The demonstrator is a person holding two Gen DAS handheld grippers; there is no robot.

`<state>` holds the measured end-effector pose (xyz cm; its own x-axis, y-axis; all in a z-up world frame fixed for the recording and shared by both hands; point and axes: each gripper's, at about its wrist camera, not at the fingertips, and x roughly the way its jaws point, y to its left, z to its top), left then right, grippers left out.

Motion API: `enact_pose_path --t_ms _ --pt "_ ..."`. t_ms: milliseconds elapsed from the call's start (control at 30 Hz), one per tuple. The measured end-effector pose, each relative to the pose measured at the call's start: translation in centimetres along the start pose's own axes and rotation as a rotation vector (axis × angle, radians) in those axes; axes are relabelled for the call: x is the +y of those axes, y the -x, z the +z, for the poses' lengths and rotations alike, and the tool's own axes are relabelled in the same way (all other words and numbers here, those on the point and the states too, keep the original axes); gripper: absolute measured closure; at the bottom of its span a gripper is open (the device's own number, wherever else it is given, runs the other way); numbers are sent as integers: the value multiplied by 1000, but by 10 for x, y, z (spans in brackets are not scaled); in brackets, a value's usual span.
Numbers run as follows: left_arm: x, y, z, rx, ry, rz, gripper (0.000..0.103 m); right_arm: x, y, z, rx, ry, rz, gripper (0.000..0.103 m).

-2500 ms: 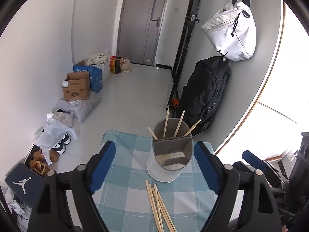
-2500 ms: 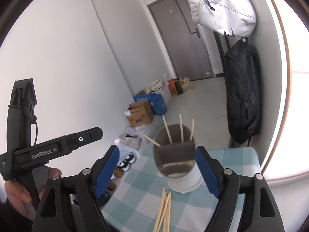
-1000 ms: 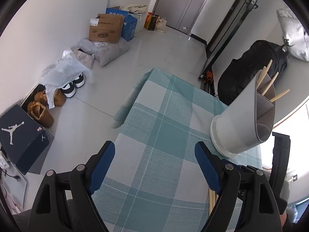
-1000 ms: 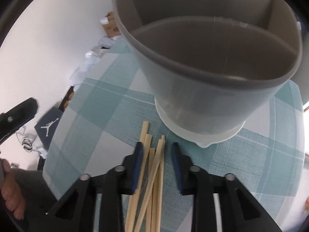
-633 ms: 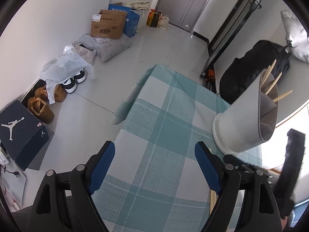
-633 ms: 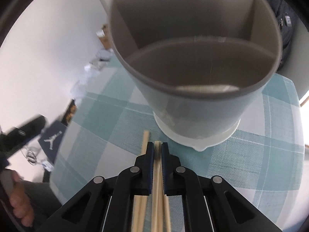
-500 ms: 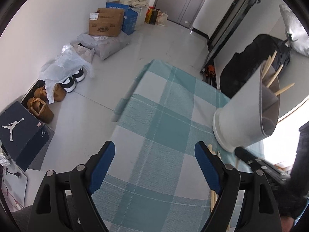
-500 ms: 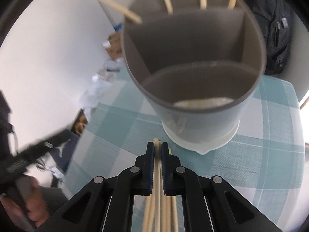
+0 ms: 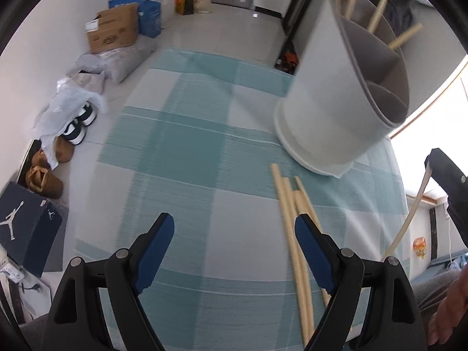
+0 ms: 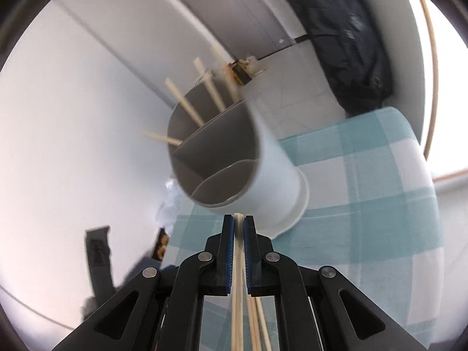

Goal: Organize utensils
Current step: 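Close the right gripper on a chopstick while the left gripper closes on another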

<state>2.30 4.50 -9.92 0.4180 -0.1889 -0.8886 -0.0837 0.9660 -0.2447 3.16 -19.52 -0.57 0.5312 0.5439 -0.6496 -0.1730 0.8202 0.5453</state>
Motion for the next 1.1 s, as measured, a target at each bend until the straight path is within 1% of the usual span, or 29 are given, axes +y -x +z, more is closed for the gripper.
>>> enact_pose_path --t_ms 100,233,433,533,700,800,1033,1067,1100 --pt "-7 -6 -2 20 -14 20 22 -12 4 5 -23 -54 27 99" --pt "-10 -19 -4 59 -14 64 22 -23 12 5 -38 -71 50 99" --pt "-23 -23 -7 57 -78 158 21 -29 13 10 -36 -80 77 99" --pt "-20 -23 -5 70 -55 158 21 -29 18 9 -42 -81 94 99" --pt "-25 -26 0 96 -55 177 21 -23 26 9 -65 -47 92 99" --pt "-27 -32 2 114 -60 216 21 -19 31 9 -72 -36 107 99" --pt "-33 -33 10 121 -75 242 22 -16 40 11 -97 -4 110 99" --pt "-32 -34 13 115 -75 248 24 -16 40 11 -98 -3 110 99" --pt "-31 -35 14 110 -70 245 29 -17 40 11 -99 -3 109 99"
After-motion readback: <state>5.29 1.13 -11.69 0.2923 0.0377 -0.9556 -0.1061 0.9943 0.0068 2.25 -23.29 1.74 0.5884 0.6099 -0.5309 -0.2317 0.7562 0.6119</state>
